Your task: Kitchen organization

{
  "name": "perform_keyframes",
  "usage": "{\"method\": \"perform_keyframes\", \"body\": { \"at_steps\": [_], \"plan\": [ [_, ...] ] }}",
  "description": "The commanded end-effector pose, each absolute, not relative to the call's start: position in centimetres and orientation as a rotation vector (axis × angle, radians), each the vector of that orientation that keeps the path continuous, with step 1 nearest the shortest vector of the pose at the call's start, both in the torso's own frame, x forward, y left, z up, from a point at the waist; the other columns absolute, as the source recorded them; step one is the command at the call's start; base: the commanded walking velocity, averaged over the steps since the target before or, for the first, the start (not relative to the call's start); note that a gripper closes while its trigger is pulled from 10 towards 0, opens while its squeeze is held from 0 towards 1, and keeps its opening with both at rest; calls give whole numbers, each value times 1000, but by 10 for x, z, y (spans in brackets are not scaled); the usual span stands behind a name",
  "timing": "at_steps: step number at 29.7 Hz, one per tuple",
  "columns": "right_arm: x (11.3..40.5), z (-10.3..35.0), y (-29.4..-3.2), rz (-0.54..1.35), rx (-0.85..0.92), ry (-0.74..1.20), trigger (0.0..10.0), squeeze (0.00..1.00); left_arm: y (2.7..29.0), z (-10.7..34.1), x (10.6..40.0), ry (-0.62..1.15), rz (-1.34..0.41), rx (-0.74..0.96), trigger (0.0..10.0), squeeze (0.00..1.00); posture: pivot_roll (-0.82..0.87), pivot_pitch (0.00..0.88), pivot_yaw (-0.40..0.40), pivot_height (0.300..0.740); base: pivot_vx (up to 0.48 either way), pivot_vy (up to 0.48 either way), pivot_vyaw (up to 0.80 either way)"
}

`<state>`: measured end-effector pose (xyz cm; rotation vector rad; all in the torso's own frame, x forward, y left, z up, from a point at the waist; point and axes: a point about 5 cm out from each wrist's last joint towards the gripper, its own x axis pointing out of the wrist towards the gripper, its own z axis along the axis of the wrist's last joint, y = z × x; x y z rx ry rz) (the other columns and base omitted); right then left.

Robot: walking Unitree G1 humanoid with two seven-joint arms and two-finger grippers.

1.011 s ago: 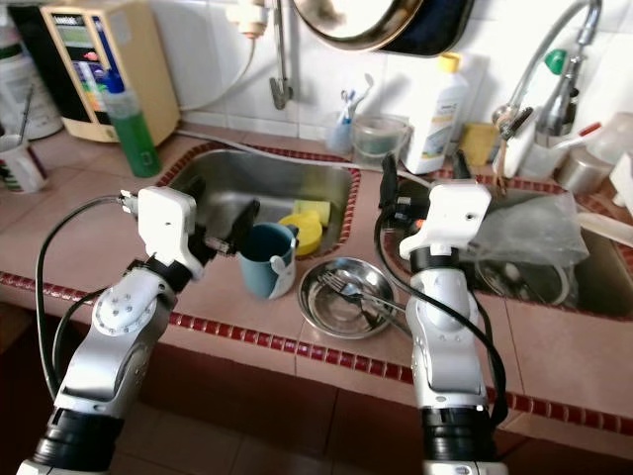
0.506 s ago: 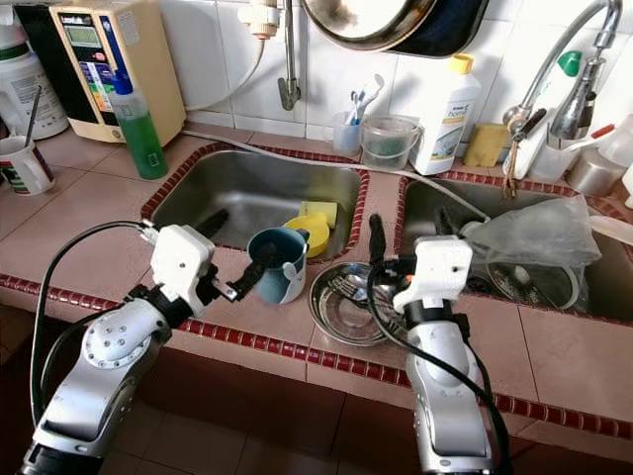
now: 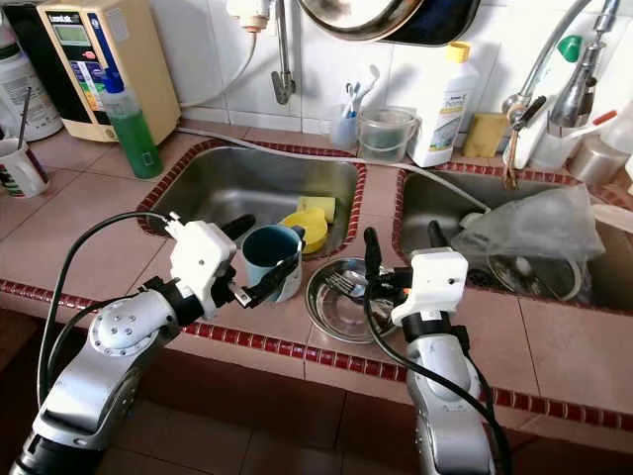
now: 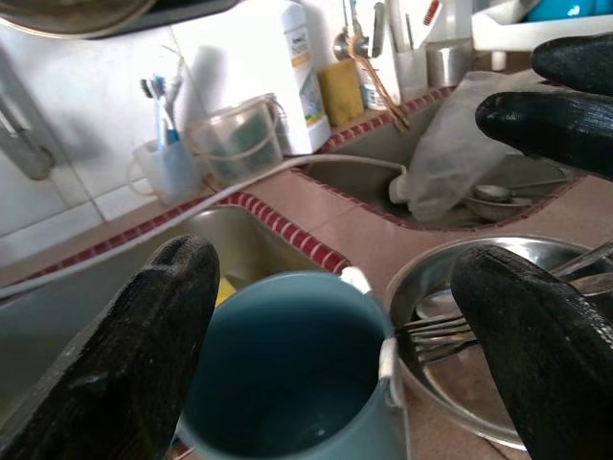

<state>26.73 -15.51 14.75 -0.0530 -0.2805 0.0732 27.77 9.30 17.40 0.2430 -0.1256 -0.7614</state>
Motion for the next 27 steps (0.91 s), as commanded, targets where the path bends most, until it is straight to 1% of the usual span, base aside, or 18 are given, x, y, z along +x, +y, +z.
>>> {"method": "perform_keyframes", "body": {
  "at_steps": [1, 8, 15, 16, 21, 25, 27],
  "plan": [
    [264, 153, -154, 72, -54, -301, 10000, 0, 94, 174, 282, -109, -755, 240, 10000, 0, -120, 47, 61, 740, 0, 0, 0],
    [263, 154, -156, 62, -61, -296, 10000, 0, 93, 179, 286, -98, -765, 291, 10000, 0, -128, 49, 65, 740, 0, 0, 0],
    [263, 154, -156, 66, -62, -293, 10000, 0, 86, 183, 284, -54, -808, 336, 10000, 0, -123, 55, 64, 740, 0, 0, 0],
    [263, 154, -153, 81, -54, -285, 10000, 0, 82, 184, 283, -25, -832, 349, 10000, 0, -123, 58, 67, 740, 0, 0, 0],
    [258, 150, -144, 151, -32, -254, 10000, 0, 80, 183, 281, -5, -856, 372, 10000, 0, -124, 63, 71, 740, 0, 0, 0],
    [244, 143, -133, 285, -27, -215, 10000, 0, 80, 187, 281, -5, -858, 369, 10000, 0, -124, 65, 78, 740, 0, 0, 0],
    [238, 141, -132, 314, -25, -206, 10000, 0, 80, 188, 281, -3, -859, 369, 10000, 0, -124, 65, 78, 740, 0, 0, 0]
  ]
}}
